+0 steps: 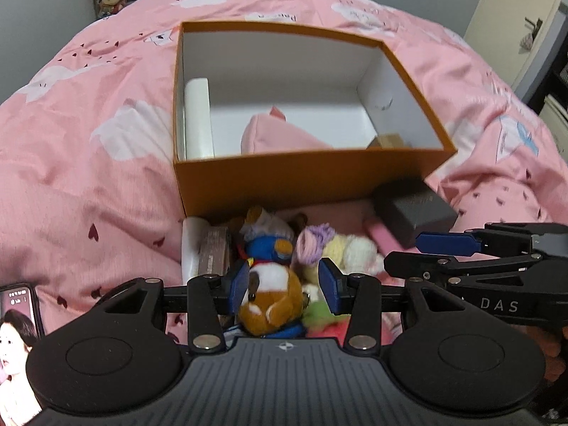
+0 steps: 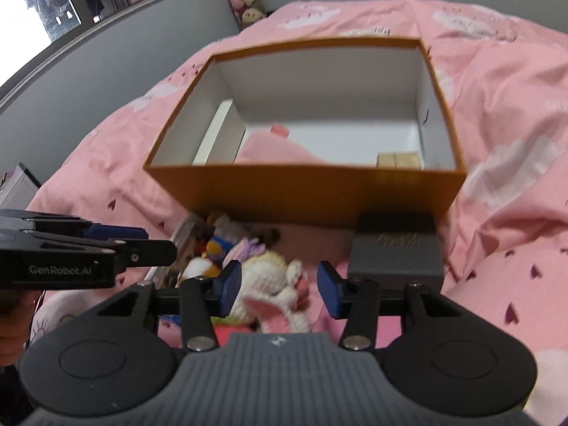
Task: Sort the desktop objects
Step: 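Withdraw both grippers from the box back toward the pile, then grasp the white crocheted bunny by its ear with the right gripper and lift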
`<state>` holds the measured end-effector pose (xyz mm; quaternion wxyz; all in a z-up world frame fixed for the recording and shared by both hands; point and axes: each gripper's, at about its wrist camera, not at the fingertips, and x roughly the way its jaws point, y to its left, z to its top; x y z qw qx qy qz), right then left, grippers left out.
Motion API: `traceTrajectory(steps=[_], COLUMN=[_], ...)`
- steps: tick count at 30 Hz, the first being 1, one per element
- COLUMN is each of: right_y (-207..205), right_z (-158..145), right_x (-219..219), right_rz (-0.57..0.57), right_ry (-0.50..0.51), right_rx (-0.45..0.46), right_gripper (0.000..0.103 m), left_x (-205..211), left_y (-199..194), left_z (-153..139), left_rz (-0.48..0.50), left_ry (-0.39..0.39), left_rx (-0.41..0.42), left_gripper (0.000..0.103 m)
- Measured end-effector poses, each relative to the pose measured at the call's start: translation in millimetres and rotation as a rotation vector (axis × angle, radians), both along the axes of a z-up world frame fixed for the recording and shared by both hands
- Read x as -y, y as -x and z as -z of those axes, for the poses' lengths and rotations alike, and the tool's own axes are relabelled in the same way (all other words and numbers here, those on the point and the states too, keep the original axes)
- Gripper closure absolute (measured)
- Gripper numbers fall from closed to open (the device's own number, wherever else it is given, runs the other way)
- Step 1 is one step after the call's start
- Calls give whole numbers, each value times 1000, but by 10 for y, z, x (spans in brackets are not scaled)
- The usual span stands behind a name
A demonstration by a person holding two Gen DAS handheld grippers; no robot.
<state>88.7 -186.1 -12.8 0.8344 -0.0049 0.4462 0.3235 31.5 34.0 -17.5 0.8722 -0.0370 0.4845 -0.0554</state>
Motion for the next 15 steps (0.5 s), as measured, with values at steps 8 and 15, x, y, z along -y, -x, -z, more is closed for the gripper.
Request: traceTrajectory(steps=[8,15], right_y=[33,-3], right_z=[145,292], right_x=[-79,-135], right_rz=[-44,-66], right_ry=[51,72], right_rx=[-62,-118], right_gripper=[52,62], left_x=[77,71], left_y=[16,19], left_z=[154,202], left_rz=[21,22], left_ry=[-34,-39], left_rx=[-49,-69], left_gripper=[53,53])
